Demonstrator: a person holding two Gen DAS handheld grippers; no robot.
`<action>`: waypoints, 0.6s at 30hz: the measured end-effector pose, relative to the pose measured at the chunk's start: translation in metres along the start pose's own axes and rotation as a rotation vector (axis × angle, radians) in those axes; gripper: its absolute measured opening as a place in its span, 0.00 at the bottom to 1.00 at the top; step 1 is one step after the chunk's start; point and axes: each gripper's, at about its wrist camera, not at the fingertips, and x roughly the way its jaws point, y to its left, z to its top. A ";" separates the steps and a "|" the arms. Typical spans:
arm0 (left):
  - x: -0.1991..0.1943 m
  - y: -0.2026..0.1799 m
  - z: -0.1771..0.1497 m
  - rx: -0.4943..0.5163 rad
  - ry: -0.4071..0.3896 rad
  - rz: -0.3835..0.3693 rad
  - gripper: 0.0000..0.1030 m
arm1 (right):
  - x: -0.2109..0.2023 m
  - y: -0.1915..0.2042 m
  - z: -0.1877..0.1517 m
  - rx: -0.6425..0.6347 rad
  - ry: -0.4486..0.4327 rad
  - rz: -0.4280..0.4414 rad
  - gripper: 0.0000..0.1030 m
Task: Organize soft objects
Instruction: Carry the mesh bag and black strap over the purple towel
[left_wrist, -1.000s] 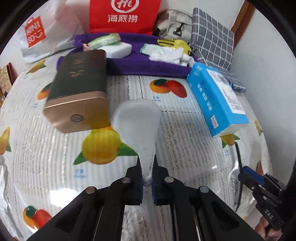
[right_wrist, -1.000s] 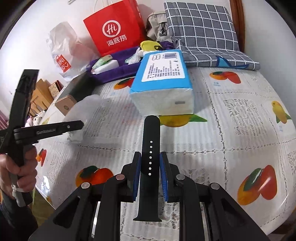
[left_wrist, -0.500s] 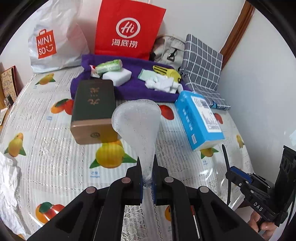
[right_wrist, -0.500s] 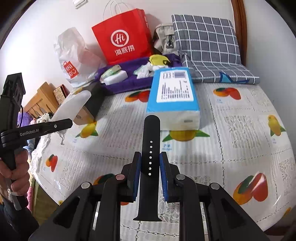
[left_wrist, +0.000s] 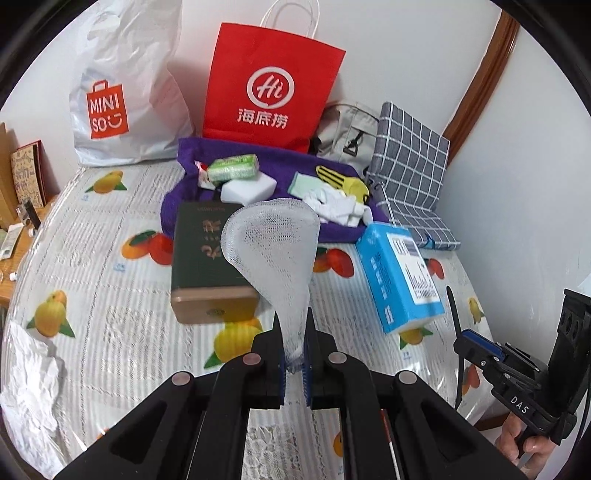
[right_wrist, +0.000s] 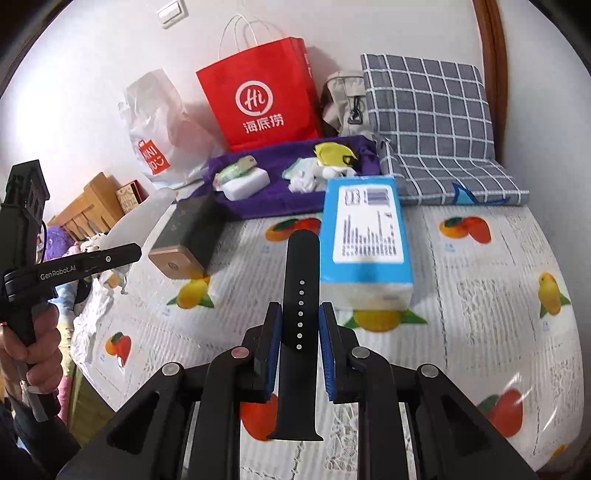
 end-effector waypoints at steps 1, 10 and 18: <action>0.000 0.001 0.003 -0.001 -0.002 0.002 0.07 | 0.000 0.001 0.004 -0.004 -0.003 0.002 0.20; 0.014 0.009 0.036 -0.017 -0.001 0.015 0.07 | 0.010 0.005 0.048 -0.031 -0.040 0.013 0.20; 0.028 0.012 0.064 -0.001 -0.003 0.035 0.07 | 0.030 0.005 0.090 -0.022 -0.067 0.044 0.20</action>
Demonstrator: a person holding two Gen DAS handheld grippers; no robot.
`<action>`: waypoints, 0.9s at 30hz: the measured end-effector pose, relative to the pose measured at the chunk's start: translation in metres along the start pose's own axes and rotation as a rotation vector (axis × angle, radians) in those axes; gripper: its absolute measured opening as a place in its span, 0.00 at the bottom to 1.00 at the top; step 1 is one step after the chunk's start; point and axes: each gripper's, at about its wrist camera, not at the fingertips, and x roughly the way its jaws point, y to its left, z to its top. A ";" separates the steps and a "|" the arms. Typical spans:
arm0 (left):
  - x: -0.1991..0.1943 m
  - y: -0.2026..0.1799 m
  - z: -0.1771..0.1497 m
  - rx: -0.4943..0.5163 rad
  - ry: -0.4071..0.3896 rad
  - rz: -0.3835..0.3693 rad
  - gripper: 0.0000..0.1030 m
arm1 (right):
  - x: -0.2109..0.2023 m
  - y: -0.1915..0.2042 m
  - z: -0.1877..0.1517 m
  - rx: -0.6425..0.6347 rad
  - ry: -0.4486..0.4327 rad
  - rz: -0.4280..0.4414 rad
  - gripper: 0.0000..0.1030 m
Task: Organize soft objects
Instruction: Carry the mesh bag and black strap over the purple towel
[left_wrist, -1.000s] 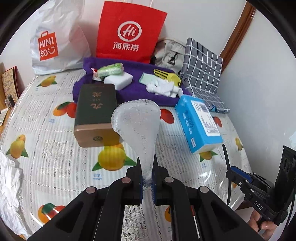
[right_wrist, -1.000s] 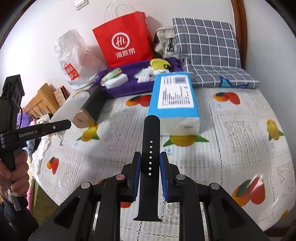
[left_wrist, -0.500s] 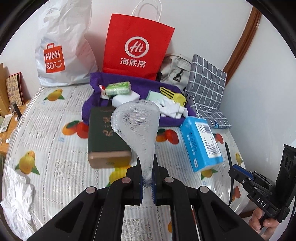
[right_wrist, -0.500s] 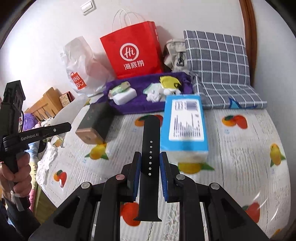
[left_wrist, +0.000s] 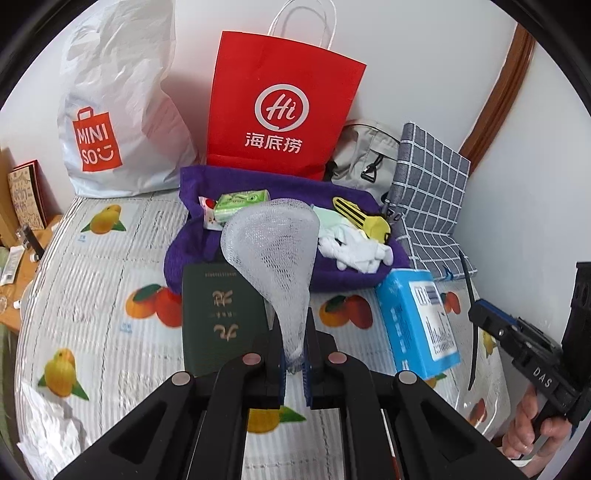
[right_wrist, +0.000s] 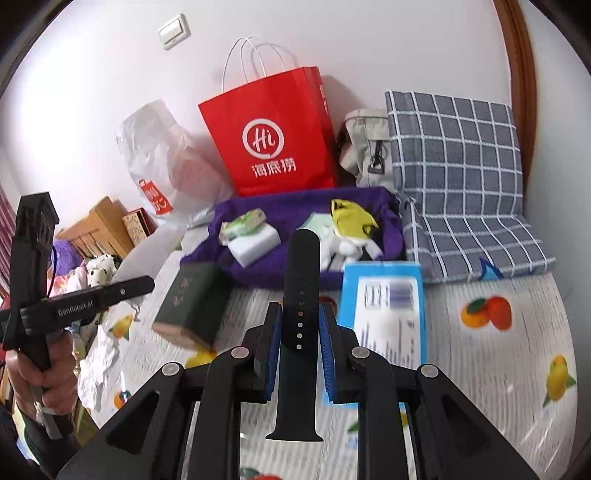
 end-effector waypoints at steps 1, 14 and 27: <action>0.003 0.001 0.003 -0.004 0.002 0.001 0.07 | 0.003 0.000 0.004 -0.002 -0.002 0.001 0.20; 0.028 0.002 0.036 -0.012 0.003 0.015 0.07 | 0.041 -0.007 0.050 0.005 -0.010 0.018 0.20; 0.053 0.013 0.069 -0.044 -0.012 0.018 0.07 | 0.074 -0.021 0.082 0.034 -0.016 0.029 0.20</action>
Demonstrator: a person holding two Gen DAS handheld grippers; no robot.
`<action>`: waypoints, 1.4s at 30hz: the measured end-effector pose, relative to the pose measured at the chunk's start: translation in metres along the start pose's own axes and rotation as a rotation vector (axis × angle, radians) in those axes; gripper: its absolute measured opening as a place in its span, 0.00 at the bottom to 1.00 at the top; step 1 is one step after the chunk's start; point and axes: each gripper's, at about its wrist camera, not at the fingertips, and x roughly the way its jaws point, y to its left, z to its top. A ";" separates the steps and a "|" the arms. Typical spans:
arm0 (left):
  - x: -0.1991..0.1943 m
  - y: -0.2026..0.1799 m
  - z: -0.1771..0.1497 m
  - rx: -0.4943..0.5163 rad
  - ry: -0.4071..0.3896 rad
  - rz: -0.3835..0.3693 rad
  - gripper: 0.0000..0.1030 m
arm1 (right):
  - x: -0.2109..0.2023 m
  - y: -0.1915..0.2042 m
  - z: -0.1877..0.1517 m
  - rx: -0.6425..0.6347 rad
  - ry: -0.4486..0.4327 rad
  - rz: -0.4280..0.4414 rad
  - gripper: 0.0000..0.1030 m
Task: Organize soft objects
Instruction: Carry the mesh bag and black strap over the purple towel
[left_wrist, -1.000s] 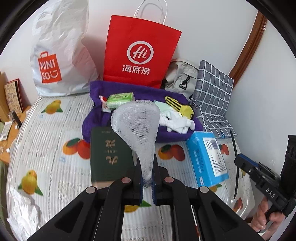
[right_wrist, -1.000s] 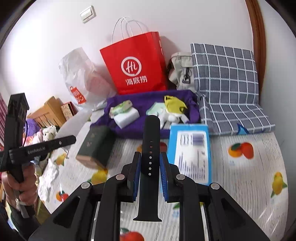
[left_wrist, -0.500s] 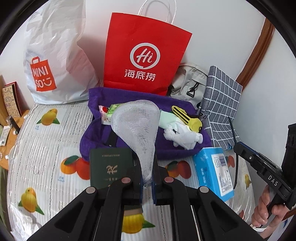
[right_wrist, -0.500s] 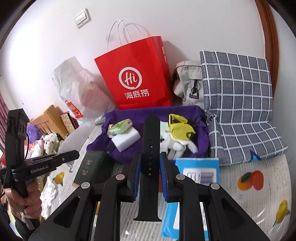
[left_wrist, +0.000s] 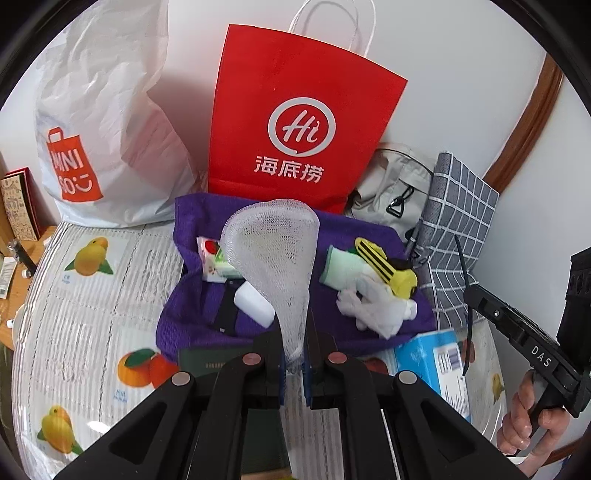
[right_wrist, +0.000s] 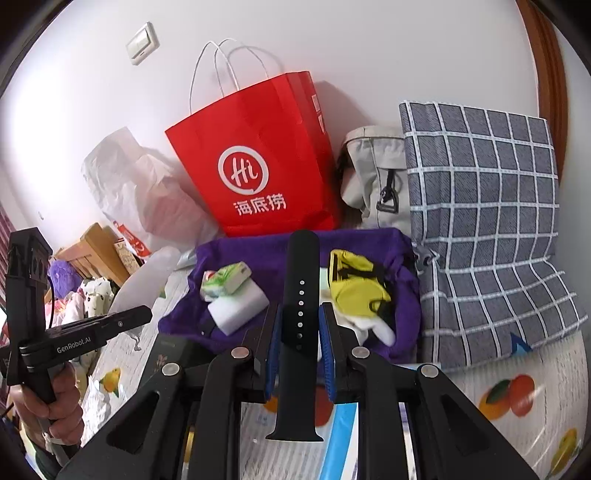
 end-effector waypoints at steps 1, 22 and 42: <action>0.003 0.000 0.003 0.000 0.000 0.002 0.07 | 0.004 0.000 0.004 0.001 -0.002 0.005 0.20; 0.077 -0.002 0.042 0.006 0.096 -0.049 0.07 | 0.107 0.004 0.038 -0.020 0.120 0.033 0.20; 0.118 -0.013 0.032 0.018 0.205 -0.084 0.08 | 0.152 -0.004 0.016 -0.034 0.240 -0.015 0.20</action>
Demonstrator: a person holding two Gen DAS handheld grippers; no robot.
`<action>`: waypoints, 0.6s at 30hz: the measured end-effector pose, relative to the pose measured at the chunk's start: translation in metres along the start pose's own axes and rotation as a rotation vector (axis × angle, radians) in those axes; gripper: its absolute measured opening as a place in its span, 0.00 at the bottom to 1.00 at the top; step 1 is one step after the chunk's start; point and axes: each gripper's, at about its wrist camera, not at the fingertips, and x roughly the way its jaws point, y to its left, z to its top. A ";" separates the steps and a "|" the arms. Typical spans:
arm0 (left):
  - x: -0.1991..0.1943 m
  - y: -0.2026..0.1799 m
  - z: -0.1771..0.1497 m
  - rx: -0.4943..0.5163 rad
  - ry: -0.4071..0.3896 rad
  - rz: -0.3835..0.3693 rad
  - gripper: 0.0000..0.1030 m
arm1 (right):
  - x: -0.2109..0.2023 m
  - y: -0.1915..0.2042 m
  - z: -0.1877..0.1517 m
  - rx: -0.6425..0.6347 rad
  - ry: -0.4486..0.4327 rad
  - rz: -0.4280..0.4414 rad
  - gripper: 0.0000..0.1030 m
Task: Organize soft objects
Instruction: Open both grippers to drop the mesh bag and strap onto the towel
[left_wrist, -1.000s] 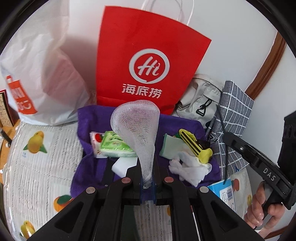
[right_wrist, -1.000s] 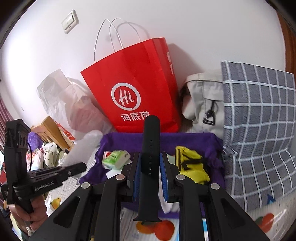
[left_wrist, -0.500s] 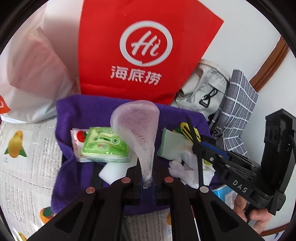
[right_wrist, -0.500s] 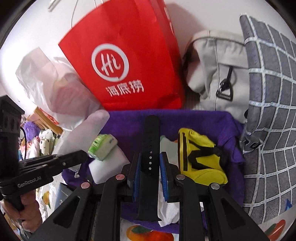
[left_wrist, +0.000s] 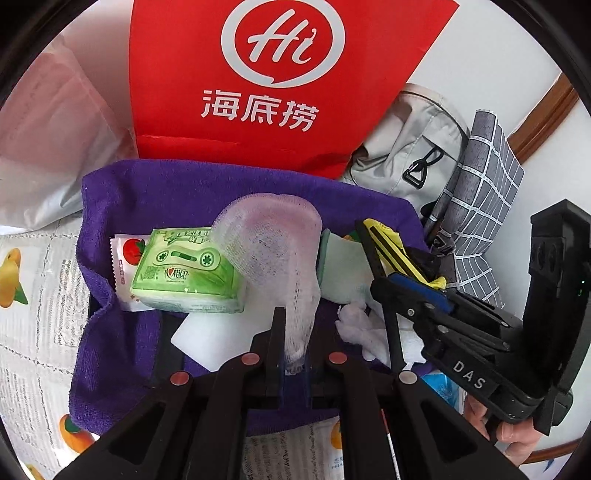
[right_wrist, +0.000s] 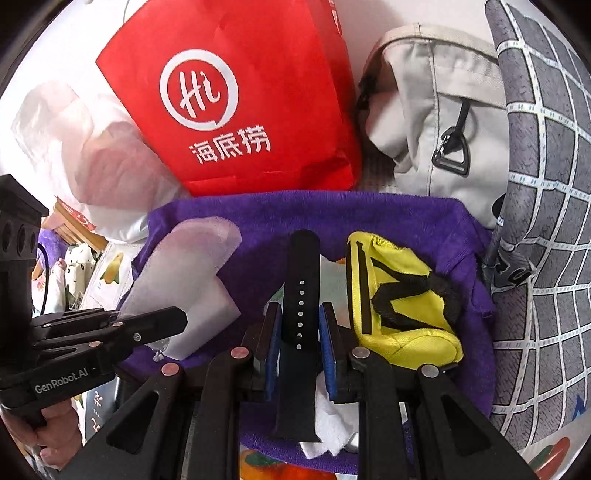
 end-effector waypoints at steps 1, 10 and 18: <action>0.001 0.000 0.000 -0.003 0.003 0.001 0.11 | 0.001 0.000 0.000 -0.002 0.004 -0.002 0.20; 0.002 -0.005 0.000 0.008 0.012 0.029 0.32 | 0.005 0.007 0.002 -0.032 0.024 -0.020 0.22; -0.004 -0.011 0.001 0.026 0.005 0.059 0.52 | -0.007 0.005 0.004 -0.020 0.006 0.000 0.37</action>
